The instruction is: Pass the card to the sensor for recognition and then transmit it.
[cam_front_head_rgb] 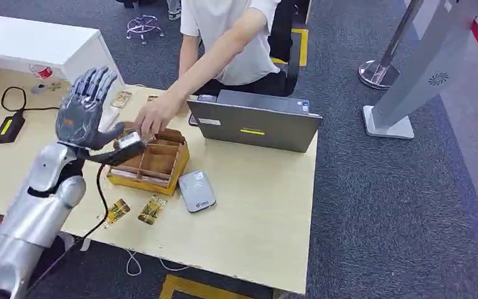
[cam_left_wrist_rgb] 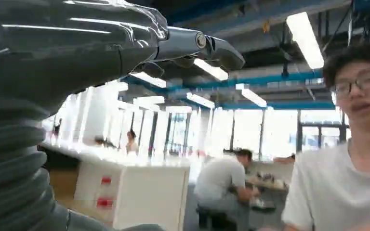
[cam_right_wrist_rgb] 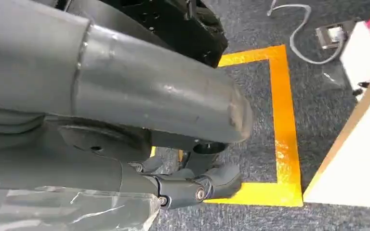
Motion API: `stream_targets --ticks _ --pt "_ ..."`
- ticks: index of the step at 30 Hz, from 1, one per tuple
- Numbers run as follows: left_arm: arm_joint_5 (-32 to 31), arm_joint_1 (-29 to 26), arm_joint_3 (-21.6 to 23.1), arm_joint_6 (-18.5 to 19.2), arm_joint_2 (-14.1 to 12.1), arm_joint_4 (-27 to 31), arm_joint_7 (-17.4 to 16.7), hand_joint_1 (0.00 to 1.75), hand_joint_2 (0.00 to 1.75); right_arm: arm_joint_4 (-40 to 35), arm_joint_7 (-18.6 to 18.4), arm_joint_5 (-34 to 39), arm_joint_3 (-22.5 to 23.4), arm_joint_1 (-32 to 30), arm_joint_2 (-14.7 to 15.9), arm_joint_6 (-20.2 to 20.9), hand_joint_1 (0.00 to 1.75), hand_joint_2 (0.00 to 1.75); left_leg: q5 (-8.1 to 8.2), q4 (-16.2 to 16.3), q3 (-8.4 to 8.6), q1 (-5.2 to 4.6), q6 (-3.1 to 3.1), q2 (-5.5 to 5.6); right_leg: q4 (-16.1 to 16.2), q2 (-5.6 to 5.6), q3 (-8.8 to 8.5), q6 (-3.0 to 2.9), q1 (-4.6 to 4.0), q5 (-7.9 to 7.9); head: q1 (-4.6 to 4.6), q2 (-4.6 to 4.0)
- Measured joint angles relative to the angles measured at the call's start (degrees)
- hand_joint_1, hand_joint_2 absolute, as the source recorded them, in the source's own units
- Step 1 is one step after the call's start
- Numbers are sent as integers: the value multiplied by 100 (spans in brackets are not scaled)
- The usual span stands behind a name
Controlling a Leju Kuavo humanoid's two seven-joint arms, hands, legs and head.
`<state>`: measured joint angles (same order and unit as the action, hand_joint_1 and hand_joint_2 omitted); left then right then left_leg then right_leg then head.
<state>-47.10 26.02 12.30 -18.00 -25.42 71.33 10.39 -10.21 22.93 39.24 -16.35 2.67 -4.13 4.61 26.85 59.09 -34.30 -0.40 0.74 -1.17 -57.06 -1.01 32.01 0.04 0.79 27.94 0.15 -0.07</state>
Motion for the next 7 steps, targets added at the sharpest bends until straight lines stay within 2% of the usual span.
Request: stream_targets --ticks 2,4,7 --pt "950 -946 -562 256 -214 483 422 0 175 2 63 81 96 -29 0 33 0 0 13 -1 11 0 -9 -22 -2 -24 2 -9 0 10 -11 0" --pt "1924 -1765 -1329 722 -328 822 796 0 175 7 144 168 179 -55 4 77 0 0 17 -2 8 6 -11 -24 1 -25 4 -8 -1 16 -11 0" --pt "3270 -2495 -2687 2017 -268 963 1268 0 175 7 238 292 325 -66 24 107 0 0 19 -1 -1 17 -13 -14 1 -19 8 -19 -4 25 -7 0"
